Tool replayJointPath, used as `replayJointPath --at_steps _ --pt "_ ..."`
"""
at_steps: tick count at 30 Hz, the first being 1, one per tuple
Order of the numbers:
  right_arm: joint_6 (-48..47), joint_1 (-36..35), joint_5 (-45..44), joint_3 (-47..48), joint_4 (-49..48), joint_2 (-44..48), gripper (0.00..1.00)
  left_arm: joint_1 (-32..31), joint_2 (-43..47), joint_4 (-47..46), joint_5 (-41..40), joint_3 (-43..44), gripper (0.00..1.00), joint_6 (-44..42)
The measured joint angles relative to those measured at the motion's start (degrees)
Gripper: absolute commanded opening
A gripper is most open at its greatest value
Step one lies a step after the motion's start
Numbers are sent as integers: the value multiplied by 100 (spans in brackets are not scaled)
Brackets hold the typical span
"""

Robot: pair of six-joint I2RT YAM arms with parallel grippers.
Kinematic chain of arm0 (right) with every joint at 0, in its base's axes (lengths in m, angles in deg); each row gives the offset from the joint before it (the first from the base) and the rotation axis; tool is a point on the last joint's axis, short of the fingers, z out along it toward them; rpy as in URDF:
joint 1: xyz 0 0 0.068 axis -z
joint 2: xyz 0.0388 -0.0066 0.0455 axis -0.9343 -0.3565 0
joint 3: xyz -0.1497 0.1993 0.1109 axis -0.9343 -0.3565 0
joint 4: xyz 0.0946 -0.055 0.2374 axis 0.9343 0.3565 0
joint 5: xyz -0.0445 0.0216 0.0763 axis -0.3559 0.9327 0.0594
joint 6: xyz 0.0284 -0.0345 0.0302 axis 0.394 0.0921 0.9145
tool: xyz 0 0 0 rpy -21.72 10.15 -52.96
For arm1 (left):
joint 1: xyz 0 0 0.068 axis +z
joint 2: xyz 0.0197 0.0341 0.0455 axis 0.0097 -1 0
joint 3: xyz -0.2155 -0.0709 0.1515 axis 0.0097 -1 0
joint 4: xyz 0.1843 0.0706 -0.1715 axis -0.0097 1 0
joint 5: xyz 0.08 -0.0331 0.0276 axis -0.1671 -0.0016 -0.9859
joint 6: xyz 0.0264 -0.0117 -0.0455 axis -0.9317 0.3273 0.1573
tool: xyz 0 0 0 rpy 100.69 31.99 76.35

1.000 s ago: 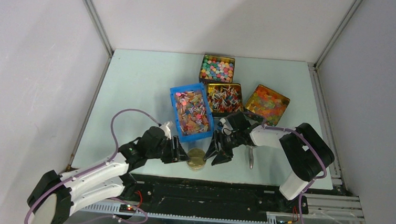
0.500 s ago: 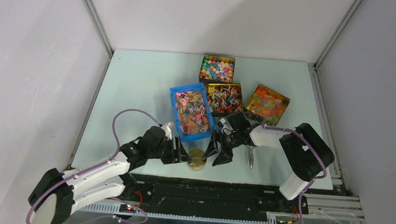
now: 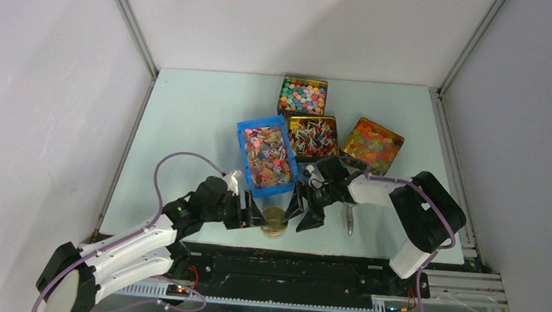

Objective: Pack the candies
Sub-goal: Close the bottle lid on the packing bottle.

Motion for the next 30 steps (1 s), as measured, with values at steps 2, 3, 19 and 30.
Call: replayJointPath --at_steps 2,3,19,30 --pt "0 -9 0 0 0 0 71 0 -7 -39 63 0 69 0" --pt "0 -13 0 0 0 0 71 0 -28 -72 107 0 66 0" --pt "4 -70 42 0 -15 0 62 0 -490 -531 446 -166 44 -11" --pt "90 -105 227 0 -179 -157 46 0 -756 -931 540 -199 46 4"
